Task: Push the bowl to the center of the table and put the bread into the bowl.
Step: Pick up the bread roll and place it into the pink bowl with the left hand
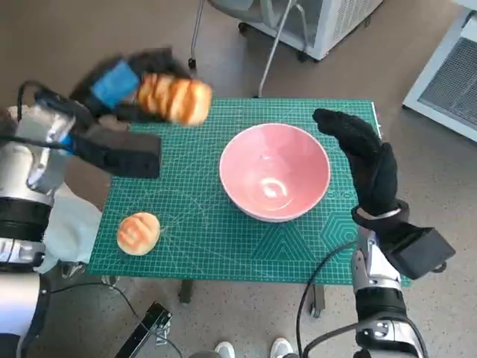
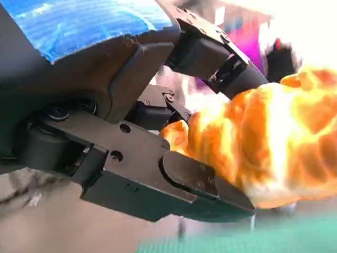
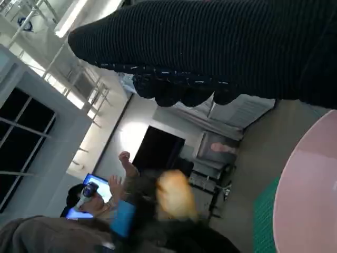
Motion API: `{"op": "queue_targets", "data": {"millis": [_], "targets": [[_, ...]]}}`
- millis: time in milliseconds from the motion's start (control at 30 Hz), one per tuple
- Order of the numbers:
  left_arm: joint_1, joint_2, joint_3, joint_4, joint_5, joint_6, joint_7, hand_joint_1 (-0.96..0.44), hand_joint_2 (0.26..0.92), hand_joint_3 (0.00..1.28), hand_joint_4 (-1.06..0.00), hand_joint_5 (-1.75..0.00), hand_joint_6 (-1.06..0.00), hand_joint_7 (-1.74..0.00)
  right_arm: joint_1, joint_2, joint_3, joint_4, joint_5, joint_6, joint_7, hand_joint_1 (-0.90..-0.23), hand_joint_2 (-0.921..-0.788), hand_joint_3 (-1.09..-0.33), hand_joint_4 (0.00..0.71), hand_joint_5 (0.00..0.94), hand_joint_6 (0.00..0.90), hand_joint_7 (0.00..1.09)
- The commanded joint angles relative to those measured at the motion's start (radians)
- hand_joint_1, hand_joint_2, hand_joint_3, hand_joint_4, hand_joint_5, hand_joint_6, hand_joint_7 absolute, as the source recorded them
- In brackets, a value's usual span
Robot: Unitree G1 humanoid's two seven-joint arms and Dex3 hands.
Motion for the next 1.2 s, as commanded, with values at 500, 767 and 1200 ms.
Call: {"op": "queue_targets", "data": {"millis": [500, 767, 1200], "targets": [[-0.124, -0.298, -0.162, 0.206, 0.076, -0.076, 0.040, 0.00, 0.921, 0.15, -0.52, -1.25, -0.60, -1.28, 0.027, -0.001, 0.003, 0.005, 0.023, 0.004, 0.032, -0.581, -0.921, -0.748, 0.394, 0.040, 0.023, 0.84], [-0.151, -0.391, -0.225, 0.351, 0.096, -0.090, 0.044, 0.00, 0.921, 0.20, -0.48, -1.32, -0.54, -1.31, 0.051, -0.011, -0.007, -0.024, 0.049, 0.015, 0.047, -0.584, -0.921, -0.744, 0.395, 0.040, 0.025, 0.83], [-0.146, -0.485, -0.263, 0.515, 0.078, -0.022, -0.012, 0.00, 0.921, 0.26, -0.41, -1.41, -0.47, -1.37, 0.068, -0.020, -0.019, -0.022, 0.046, 0.002, 0.033, -0.609, -0.921, -0.726, 0.410, 0.039, 0.055, 0.79]]}}
